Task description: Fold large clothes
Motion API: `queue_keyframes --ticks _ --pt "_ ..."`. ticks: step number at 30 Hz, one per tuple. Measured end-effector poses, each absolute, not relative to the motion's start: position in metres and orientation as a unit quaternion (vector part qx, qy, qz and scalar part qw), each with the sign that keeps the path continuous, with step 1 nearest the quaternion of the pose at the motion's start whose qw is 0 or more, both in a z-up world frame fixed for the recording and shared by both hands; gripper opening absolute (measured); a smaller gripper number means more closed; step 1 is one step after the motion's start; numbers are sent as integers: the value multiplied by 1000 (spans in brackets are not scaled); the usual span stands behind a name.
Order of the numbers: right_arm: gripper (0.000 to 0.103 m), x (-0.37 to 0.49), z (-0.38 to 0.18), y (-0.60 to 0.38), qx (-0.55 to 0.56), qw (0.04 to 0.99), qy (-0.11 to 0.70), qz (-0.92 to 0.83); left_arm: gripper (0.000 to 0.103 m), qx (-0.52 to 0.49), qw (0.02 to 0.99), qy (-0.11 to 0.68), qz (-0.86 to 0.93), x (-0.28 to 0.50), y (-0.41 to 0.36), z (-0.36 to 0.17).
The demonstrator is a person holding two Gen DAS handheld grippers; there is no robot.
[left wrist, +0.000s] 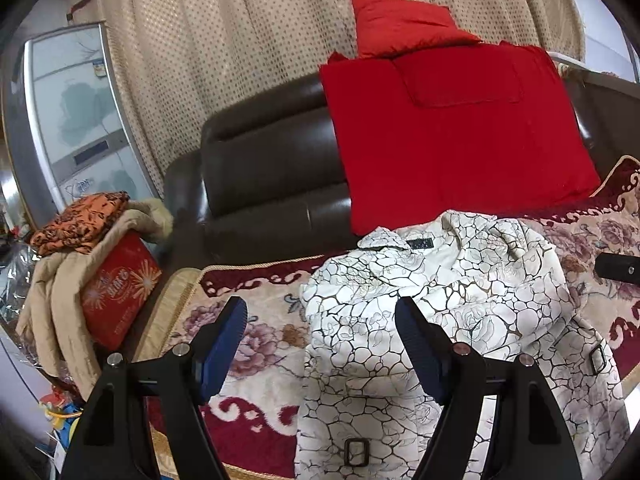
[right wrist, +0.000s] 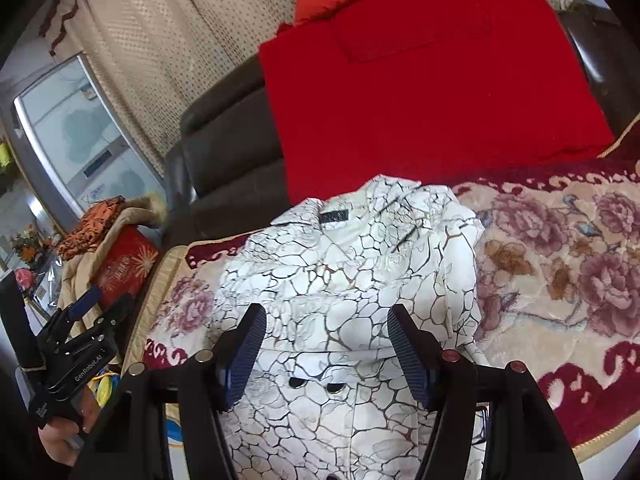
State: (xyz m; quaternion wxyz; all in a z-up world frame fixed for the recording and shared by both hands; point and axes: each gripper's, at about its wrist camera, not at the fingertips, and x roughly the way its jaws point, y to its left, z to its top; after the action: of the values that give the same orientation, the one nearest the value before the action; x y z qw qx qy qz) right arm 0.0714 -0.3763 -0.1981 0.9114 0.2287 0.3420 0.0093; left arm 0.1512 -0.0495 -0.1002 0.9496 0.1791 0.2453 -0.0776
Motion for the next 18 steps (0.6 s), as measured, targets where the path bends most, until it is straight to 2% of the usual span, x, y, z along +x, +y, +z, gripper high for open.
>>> queue_keyframes --ticks 4,9,18 --pt "68 60 -187 -370 225 914 336 16 77 180 952 235 -76 136 -45 -93" --pt "76 44 -178 -366 217 919 329 18 80 172 954 233 -77 124 -39 -89" --pt "76 25 -169 -366 212 922 324 17 84 162 957 231 -73 109 -31 -83"
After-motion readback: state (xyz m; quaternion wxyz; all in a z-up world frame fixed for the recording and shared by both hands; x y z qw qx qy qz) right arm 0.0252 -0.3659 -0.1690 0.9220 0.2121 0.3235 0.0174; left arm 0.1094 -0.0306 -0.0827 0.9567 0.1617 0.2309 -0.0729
